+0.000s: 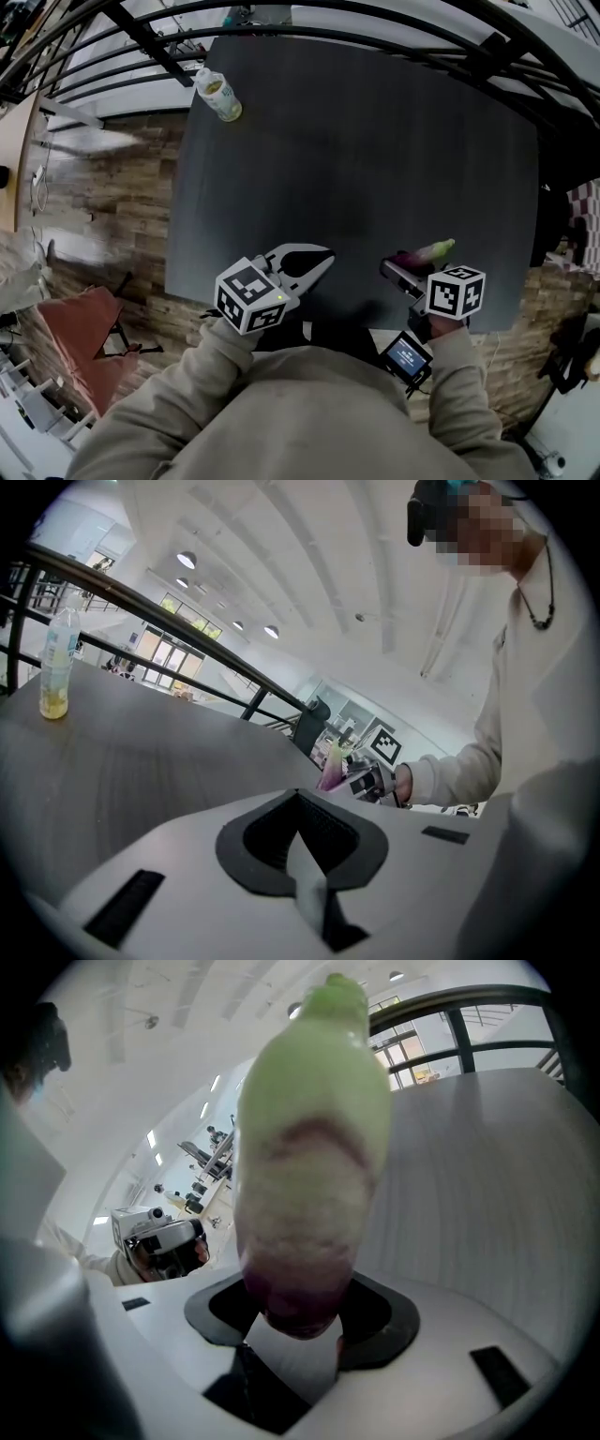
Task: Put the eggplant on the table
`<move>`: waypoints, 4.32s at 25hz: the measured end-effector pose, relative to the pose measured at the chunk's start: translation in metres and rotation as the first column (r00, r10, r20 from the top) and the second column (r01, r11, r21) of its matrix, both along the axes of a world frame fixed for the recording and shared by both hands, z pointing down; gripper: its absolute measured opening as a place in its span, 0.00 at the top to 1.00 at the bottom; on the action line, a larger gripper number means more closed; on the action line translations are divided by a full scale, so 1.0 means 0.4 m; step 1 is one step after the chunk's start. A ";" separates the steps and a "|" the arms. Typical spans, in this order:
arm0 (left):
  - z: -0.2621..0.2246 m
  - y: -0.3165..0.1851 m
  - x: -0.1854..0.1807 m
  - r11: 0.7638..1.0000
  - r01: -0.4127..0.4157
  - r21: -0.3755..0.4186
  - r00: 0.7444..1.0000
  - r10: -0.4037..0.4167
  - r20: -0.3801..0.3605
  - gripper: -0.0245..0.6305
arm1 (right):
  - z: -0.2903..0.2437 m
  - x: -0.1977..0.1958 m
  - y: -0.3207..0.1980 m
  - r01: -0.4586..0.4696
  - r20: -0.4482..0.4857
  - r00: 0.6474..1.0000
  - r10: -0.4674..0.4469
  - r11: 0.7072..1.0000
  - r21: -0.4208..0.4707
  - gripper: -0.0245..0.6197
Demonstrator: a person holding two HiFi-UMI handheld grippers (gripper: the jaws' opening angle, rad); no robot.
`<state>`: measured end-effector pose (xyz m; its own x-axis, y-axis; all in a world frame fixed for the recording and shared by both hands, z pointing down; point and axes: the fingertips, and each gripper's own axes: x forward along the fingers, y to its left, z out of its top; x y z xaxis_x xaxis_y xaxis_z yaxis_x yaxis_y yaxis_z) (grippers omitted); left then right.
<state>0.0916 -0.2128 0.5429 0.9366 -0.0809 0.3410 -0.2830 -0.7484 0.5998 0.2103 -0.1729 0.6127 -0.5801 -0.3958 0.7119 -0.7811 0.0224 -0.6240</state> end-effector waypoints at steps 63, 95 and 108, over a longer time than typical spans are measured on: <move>0.099 -0.007 -0.056 0.991 0.097 -0.091 0.995 -0.096 0.022 0.96 | 0.299 0.085 0.081 0.017 -0.123 0.990 -0.065 0.934 -0.357 0.56; -0.080 -0.052 -0.039 0.997 0.035 0.070 0.999 -0.035 0.008 0.96 | 0.121 0.100 0.010 -0.051 -0.121 0.992 0.030 0.982 -0.180 0.56; -0.339 -0.135 0.000 0.967 0.000 0.255 0.998 0.017 -0.065 0.96 | -0.280 0.019 -0.155 -0.067 0.115 0.993 0.033 0.950 0.304 0.94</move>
<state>0.0915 -0.2669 0.4072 0.9575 -0.1488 0.2472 -0.2418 -0.8811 0.4065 0.2178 -0.2347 0.5008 -0.6205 -0.6156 0.4859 -0.7149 0.1892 -0.6732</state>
